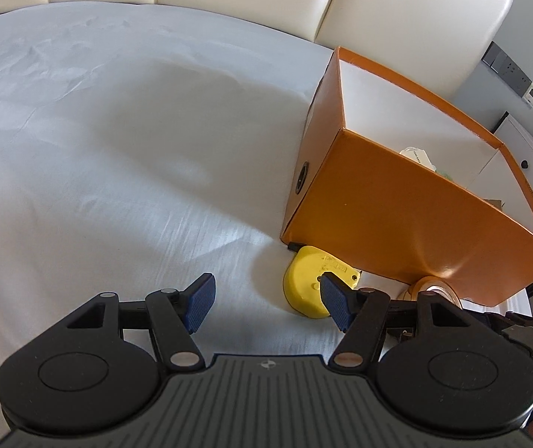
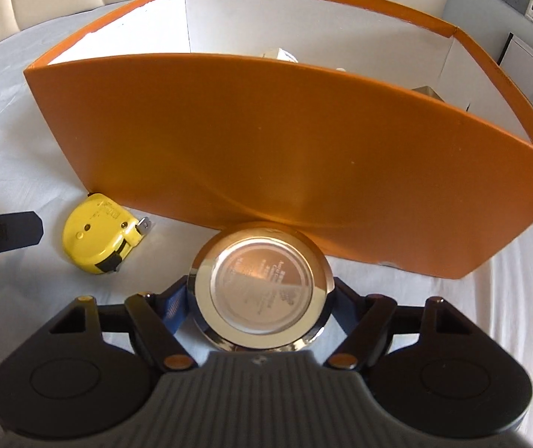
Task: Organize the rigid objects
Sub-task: 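Grasp the gold-lidded jar with the right gripper while the left grasps the yellow tape measure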
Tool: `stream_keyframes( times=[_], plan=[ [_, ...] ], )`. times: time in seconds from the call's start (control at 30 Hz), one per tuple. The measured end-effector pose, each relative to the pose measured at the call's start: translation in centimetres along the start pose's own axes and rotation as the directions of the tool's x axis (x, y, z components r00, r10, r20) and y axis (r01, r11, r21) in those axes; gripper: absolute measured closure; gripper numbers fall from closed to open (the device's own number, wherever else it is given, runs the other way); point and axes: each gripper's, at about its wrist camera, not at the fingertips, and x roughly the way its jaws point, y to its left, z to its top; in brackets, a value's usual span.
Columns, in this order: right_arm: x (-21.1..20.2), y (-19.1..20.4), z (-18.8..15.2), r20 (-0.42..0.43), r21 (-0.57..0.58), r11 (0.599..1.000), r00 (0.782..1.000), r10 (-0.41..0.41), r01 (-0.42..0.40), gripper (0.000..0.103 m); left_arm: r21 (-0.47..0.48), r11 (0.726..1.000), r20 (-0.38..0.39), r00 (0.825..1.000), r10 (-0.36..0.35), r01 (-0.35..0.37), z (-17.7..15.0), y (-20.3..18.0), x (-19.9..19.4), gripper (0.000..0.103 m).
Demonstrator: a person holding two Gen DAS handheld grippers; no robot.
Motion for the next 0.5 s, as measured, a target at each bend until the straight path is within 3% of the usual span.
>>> stream_keyframes(
  times=[0.13,0.2,0.27,0.5],
  plan=[
    [-0.2,-0.7,-0.2,0.001,0.004,1.000,1.000,0.030,-0.030,0.028,-0.001,1.000,0.015,1.000,-0.020,0.020,-0.1,-0.1,0.0,0.025],
    [-0.3,-0.9,-0.2,-0.002,0.005,0.999,0.999,0.040,-0.040,0.028,0.014,0.999,0.047,0.998,-0.048,0.048,-0.1,-0.3,-0.4,0.015],
    [-0.3,-1.2,-0.1,-0.004,0.007,0.999,0.999,0.046,-0.046,0.028,0.036,0.997,0.063,0.996,-0.069,0.067,-0.1,-0.8,-0.7,0.015],
    [-0.2,-2.2,-0.3,-0.007,0.029,0.997,0.997,0.074,-0.073,0.028,0.123,0.991,0.036,0.998,-0.053,0.048,-0.1,-3.0,0.7,0.013]
  ],
)
